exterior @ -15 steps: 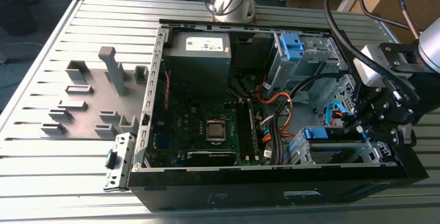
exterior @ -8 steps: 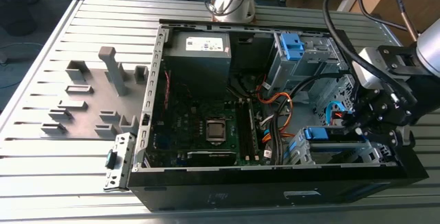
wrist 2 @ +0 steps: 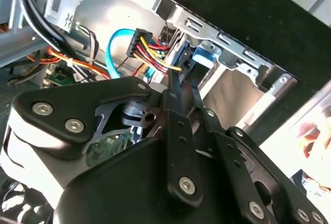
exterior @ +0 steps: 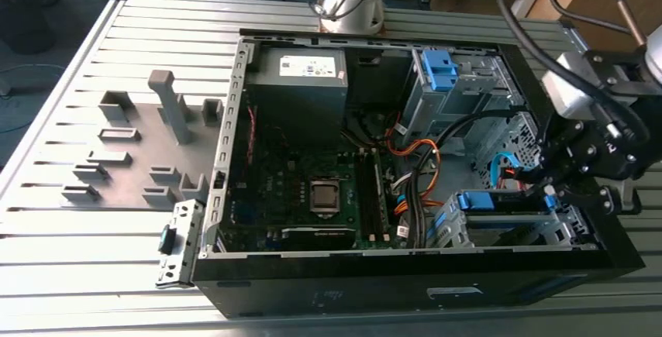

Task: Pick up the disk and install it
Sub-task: 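Insert the first disk wire, then insert the second disk wire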

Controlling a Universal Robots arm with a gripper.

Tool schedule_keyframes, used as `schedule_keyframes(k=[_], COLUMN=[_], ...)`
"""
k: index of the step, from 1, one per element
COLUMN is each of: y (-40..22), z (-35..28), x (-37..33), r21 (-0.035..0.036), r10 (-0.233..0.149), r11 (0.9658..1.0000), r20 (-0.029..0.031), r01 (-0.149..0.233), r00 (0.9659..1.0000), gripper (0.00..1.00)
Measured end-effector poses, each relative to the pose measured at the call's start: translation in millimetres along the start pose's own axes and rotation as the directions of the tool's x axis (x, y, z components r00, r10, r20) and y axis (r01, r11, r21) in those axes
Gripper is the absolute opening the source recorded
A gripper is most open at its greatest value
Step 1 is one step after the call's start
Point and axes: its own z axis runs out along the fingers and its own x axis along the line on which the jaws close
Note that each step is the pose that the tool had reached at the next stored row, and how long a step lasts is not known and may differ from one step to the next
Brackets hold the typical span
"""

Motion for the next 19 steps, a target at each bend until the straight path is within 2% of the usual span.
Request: schedule_keyframes(k=[2, 3, 4, 5, 19], y=[0.2, 0.2, 0.3, 0.3, 0.3], z=[-4.9, -6.5, -7.7, -8.1, -8.4], x=[-2.1, -2.6, -2.9, -2.9, -3.0], r21=[0.0000, 0.0001, 0.0000, 0.0000, 0.0000], r10=[0.000, 0.000, 0.000, 0.000, 0.000], r11=[1.0000, 1.0000, 1.0000, 1.0000, 1.0000], r20=[-0.0002, -0.0001, -0.0002, 0.0001, 0.0001], r01=[0.000, 0.000, 0.000, 0.000, 0.000], r00=[1.0000, 1.0000, 1.0000, 1.0000, 1.0000], gripper=[0.22, 0.16, 0.16, 0.10, 0.11])
